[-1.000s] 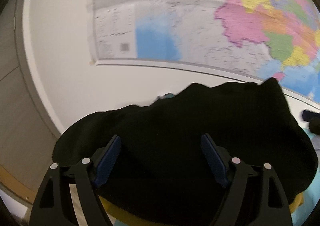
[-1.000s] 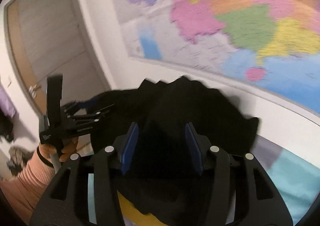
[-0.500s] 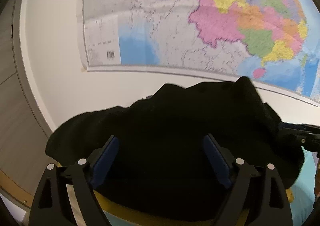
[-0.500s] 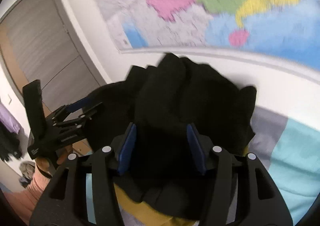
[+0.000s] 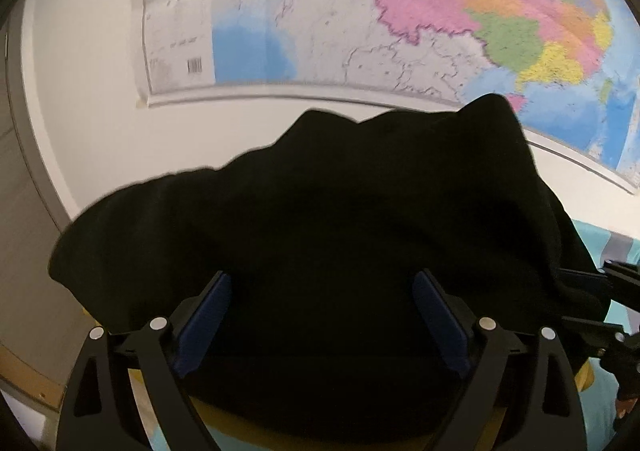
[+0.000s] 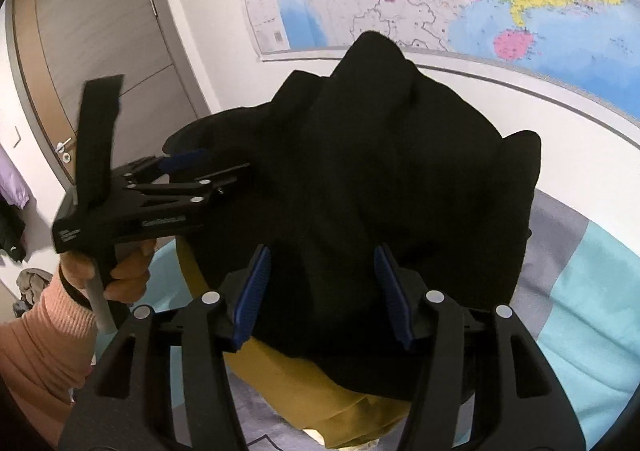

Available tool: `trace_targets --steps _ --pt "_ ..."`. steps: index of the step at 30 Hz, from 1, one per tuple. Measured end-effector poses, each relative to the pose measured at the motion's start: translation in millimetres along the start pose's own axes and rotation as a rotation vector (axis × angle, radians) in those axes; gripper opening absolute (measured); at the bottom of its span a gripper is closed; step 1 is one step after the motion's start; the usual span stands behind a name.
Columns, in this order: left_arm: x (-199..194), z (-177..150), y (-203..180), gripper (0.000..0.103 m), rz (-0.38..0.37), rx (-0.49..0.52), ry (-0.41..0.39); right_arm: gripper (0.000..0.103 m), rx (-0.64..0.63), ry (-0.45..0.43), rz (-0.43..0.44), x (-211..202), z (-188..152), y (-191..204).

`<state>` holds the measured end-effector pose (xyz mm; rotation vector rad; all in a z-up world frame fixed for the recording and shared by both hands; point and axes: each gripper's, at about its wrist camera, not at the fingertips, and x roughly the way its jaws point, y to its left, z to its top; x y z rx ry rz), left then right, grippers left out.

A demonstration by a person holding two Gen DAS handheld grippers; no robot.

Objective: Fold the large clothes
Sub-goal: 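Lower the black coat onto the mustard garment with both grippers and release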

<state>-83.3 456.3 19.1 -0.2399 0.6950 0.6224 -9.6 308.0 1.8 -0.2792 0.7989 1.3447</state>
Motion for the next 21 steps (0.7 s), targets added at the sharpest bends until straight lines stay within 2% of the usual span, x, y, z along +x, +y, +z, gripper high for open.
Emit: trace_targets --steps 8,11,14,17,21 --pt "-35 -4 -6 0.089 0.016 -0.006 -0.056 0.061 -0.047 -0.097 -0.018 -40 -2 16" --pt "-46 -10 -18 0.091 0.022 0.017 -0.076 0.061 -0.085 -0.093 -0.039 -43 -10 23" --pt "-49 -17 -31 0.096 0.022 0.036 -0.083 0.065 -0.095 -0.064 -0.042 -35 -17 23" --pt "-45 -22 -39 0.096 0.038 0.028 -0.071 0.071 -0.097 -0.031 -0.026 -26 -22 20" --pt "-52 -27 -42 0.096 0.056 0.015 -0.068 0.073 -0.102 -0.051 -0.035 -32 -23 23"
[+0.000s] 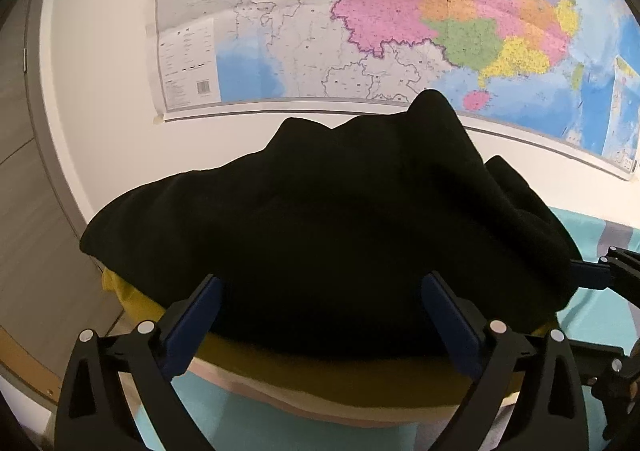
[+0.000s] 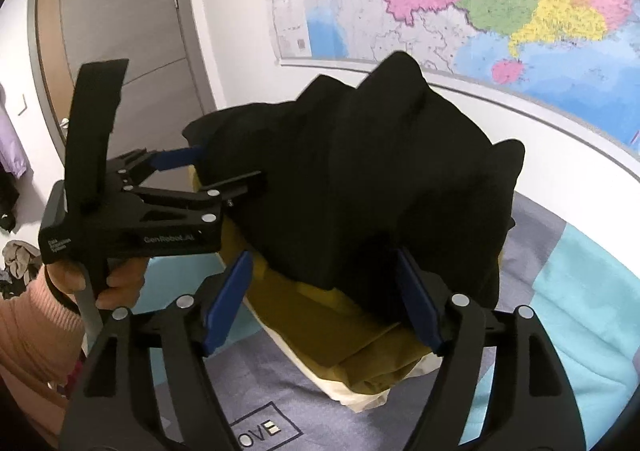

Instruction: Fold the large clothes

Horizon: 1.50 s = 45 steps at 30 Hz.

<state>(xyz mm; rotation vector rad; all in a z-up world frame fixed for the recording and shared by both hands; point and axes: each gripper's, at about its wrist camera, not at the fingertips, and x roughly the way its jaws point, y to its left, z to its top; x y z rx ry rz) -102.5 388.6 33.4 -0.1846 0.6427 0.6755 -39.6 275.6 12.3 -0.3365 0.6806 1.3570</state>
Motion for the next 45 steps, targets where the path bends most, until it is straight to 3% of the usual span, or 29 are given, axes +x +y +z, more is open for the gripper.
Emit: trace_targets --steps 10,15,22,28,45 --pt "-33 -7 -8 0.096 -0.005 -0.014 -0.024 0.086 0.034 -0.043 -0.007 -23 -11 -1" --pt "-51 -15 -22 0.096 -0.005 0.036 -0.035 0.09 0.028 -0.054 -0.023 -31 -17 2" --pt "-65 -21 -28 0.096 0.004 0.001 -0.031 0.097 -0.002 -0.101 -0.081 -47 -26 12" --pt "-75 -30 -26 0.096 0.02 -0.038 0.003 0.097 0.004 -0.107 -0.09 -54 -32 15" --pt "-106 -53 -20 0.096 0.038 -0.095 -0.017 0.097 0.001 -0.132 -0.101 -71 -52 34"
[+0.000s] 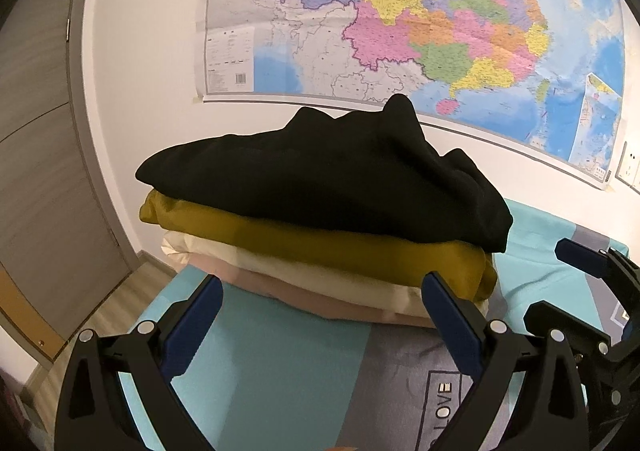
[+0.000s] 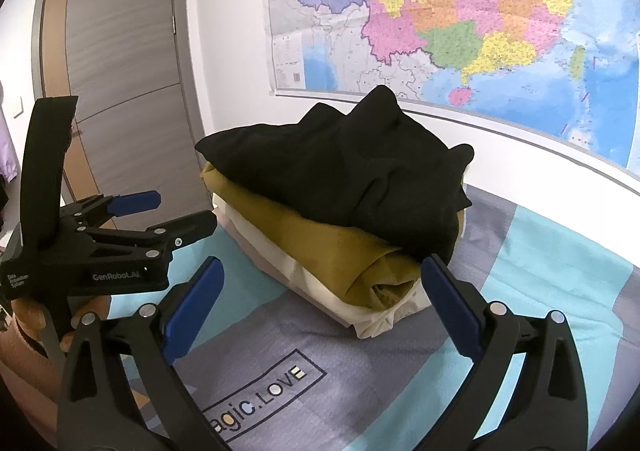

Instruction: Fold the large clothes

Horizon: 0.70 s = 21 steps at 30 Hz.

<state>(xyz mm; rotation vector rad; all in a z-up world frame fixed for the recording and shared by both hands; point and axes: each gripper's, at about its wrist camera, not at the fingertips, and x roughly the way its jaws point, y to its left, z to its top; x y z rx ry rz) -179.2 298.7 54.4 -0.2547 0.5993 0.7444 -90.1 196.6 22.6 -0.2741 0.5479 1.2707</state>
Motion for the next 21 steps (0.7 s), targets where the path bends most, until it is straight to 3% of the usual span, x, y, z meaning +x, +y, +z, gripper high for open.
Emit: trace_targets --steps 21 --pt "-19 -15 -10 0.096 0.001 0.009 -0.017 0.097 0.019 -0.015 -0.006 -19 -18 3"
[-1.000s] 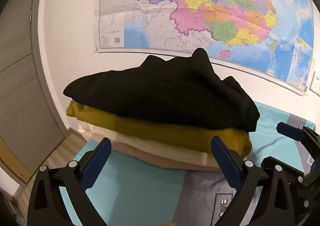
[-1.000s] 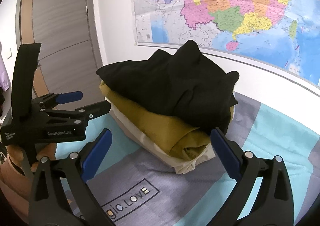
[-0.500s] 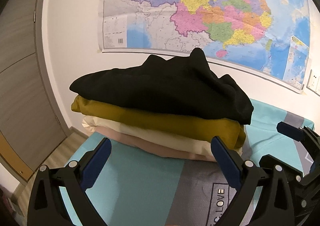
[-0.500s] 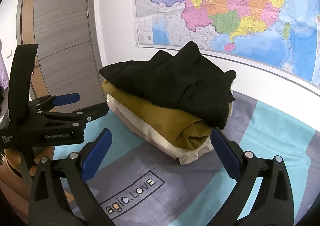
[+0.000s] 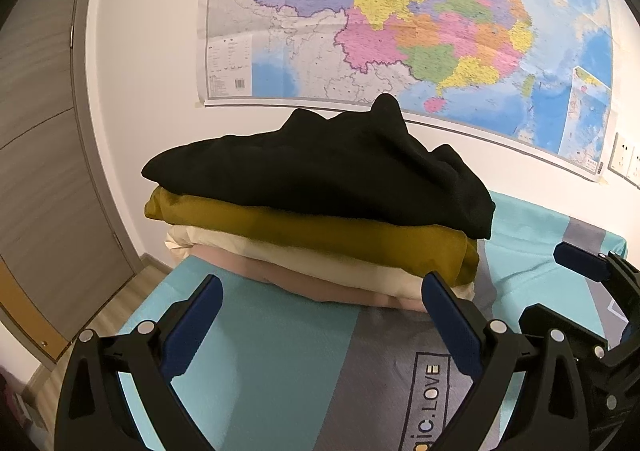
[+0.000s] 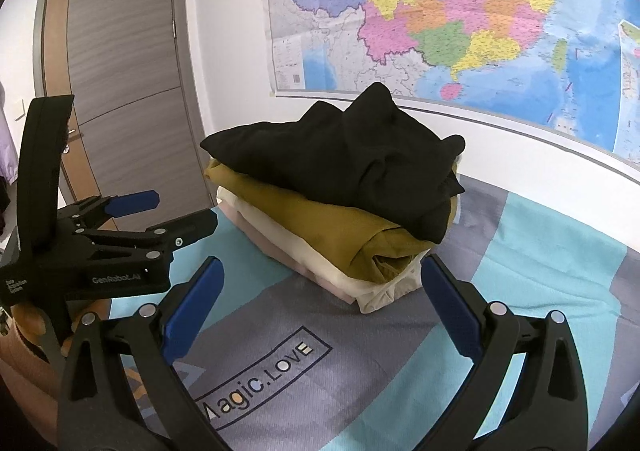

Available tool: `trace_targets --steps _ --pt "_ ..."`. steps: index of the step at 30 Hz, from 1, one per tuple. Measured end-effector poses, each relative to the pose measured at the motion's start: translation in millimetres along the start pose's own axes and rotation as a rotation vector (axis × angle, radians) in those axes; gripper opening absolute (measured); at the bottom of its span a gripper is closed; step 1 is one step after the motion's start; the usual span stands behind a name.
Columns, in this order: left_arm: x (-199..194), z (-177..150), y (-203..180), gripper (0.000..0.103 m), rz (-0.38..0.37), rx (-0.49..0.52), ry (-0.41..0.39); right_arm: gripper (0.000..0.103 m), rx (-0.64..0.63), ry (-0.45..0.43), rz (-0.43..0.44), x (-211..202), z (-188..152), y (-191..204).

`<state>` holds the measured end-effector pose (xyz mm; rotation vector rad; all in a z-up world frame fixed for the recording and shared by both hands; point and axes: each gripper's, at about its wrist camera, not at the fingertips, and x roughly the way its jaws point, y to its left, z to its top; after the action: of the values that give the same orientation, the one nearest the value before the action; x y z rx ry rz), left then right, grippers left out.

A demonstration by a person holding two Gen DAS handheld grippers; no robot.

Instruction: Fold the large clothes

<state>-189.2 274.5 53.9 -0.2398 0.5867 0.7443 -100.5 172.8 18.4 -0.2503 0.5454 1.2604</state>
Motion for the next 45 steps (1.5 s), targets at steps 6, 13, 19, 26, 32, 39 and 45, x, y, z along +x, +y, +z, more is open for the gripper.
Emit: trace_targets --steps 6,13,19,26,32,39,45 --pt "-3 -6 -4 0.096 0.003 0.004 0.003 0.097 0.003 0.0 0.001 -5 -5 2" --pt "0 -12 -6 0.096 -0.002 -0.001 0.021 0.097 0.012 0.009 0.007 -6 -10 -1" --pt "1 -13 -9 0.096 -0.006 0.001 0.029 0.097 0.02 0.004 0.007 -8 -11 -4" --pt "0 -15 -11 0.096 -0.008 0.012 0.025 0.097 0.016 0.011 0.01 -9 -13 -2" --pt "0 -16 -11 0.096 -0.009 0.007 0.026 0.097 0.015 0.014 0.012 -10 -13 -1" --pt "-4 -18 -12 0.096 0.0 0.005 0.024 0.097 0.016 0.02 0.015 -8 -13 0" --pt "-3 -19 -11 0.096 -0.001 0.005 0.027 0.097 0.023 0.022 0.016 -8 -13 -1"
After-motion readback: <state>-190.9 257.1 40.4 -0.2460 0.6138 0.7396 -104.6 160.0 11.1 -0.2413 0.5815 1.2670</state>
